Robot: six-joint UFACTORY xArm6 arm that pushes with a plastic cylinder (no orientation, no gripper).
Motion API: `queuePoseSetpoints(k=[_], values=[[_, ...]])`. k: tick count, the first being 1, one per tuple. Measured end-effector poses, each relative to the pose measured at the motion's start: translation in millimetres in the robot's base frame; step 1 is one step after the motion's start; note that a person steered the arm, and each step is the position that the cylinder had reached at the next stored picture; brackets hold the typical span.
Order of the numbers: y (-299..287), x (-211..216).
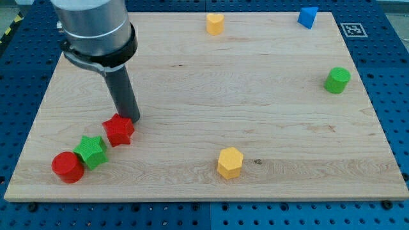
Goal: Move the green circle towards the bottom center
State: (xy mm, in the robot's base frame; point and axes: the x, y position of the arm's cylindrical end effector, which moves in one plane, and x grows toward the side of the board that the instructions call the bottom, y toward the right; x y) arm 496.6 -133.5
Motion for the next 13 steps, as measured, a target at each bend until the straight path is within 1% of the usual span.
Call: queuePoseSetpoints(k=[1,2,3,4,5,7,8,9,10,11,13], values=[[0.0,13.2],[0.0,13.3],[40.6,-18.3],[113.1,-71.0],[177.4,-103.5],[291.2,-143.8],[360.4,-146.0],[435.7,-125.1],[452.7,-97.4],[439.5,-95.4],[385.6,-95.4]])
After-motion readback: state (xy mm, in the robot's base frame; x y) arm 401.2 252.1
